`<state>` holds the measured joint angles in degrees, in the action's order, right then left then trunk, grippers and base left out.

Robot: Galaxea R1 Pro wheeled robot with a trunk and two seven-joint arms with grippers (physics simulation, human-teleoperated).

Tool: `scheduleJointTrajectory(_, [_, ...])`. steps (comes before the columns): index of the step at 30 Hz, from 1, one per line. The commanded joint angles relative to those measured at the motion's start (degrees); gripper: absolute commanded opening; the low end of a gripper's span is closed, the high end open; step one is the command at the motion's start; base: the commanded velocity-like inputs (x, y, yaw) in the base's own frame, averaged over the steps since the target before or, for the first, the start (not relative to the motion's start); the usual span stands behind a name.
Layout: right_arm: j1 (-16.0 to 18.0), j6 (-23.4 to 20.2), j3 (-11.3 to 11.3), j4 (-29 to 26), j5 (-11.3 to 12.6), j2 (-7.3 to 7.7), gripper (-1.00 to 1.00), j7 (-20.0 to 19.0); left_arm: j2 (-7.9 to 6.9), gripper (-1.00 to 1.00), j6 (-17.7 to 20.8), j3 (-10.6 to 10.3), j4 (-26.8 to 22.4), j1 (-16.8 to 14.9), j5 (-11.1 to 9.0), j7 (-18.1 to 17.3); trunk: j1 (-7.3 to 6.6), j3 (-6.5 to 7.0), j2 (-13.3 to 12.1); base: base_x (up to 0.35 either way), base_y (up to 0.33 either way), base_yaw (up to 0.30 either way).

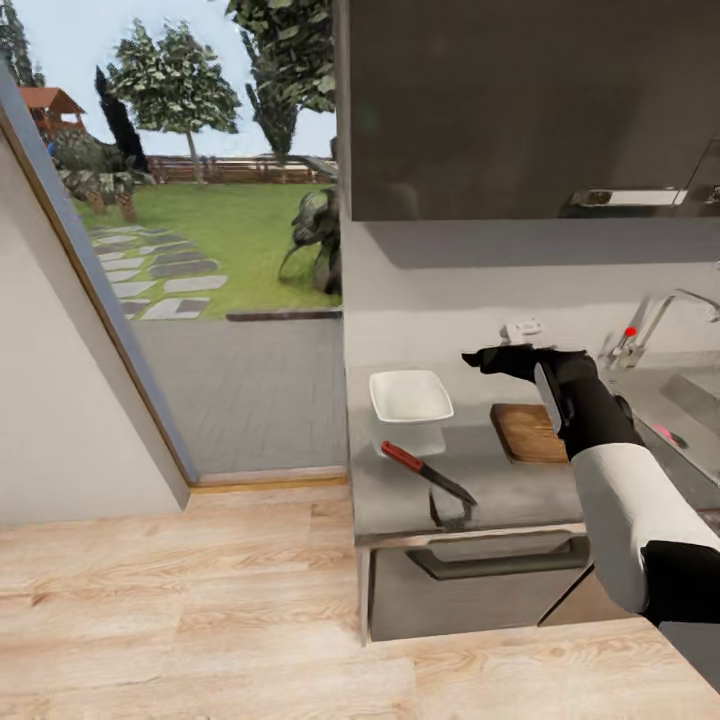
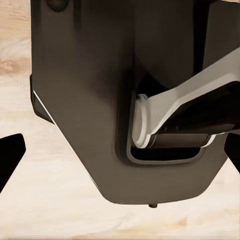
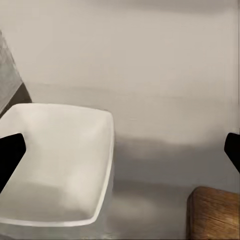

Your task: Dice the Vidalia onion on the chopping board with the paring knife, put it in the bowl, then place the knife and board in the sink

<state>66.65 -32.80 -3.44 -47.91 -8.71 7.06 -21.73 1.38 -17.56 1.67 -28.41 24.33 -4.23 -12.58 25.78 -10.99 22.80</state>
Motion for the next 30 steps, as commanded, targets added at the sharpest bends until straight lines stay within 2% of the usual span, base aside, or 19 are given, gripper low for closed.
scheduleJointTrajectory(1, [-0.87,-0.19,-0.17,-1.38,-0.6,-0.03,1.0,-0.51,0.03,1.0,0.05,0.18,-0.05,0.01,-0.44,-0.5,0.01,-0.11,0.12,-0.319,0.082,0.0])
scheduleJointTrajectory(4, [-6.79,-0.23,-0.17,-9.19,-0.61,-0.03,1.0,-0.5,-0.02,1.0,0.0,0.18,-0.01,0.01,-0.45,-0.5,0.01,-0.11,0.12,-0.319,0.082,0.0])
scheduleJointTrajectory(7, [-10.73,-0.26,-0.17,-14.51,-0.61,-0.03,1.0,-0.5,-0.04,1.0,-0.01,0.18,0.01,0.01,-0.44,-0.51,0.01,-0.11,0.12,-0.319,0.082,0.0])
scheduleJointTrajectory(9, [-14.75,-0.3,-0.17,-19.84,-0.61,-0.03,1.0,-0.5,-0.05,1.0,-0.02,0.18,-0.01,0.01,-0.43,-0.49,0.01,-0.11,0.12,-0.319,0.081,0.0])
scheduleJointTrajectory(17, [-27.27,-0.27,-0.25,-34.57,-0.61,-0.08,1.0,-0.52,-0.14,1.0,-0.04,0.18,-0.12,0.01,-0.43,-0.5,0.01,-0.11,0.12,-0.319,0.081,0.0])
scheduleJointTrajectory(21, [-31.88,-0.21,-0.25,-38.79,-0.61,-0.11,1.0,-0.59,-0.22,1.0,-0.09,0.18,-0.21,0.01,-0.41,-0.49,0.01,-0.11,0.12,-0.319,0.08,0.0])
scheduleJointTrajectory(24, [-36.57,0.2,-0.26,-40.94,-0.56,-0.11,1.0,-0.66,-0.83,1.0,-0.1,0.18,-0.19,-0.08,-0.41,-0.45,0.01,-0.11,0.12,-0.319,0.079,0.0])
scheduleJointTrajectory(28, [-45.09,7.62,-0.26,-41.61,-0.54,-0.19,1.0,-0.73,-2.09,1.0,-0.11,0.23,-0.18,-0.11,-0.38,-0.43,0.01,-0.11,0.12,-0.317,0.037,0.0])
scheduleJointTrajectory(30, [-48.85,9.39,-0.27,-41.69,-0.53,-0.2,1.0,-0.76,-2.69,1.0,-0.11,0.25,-0.52,-0.24,-0.36,-0.43,0.01,-0.11,0.12,-0.3,0.009,0.0])
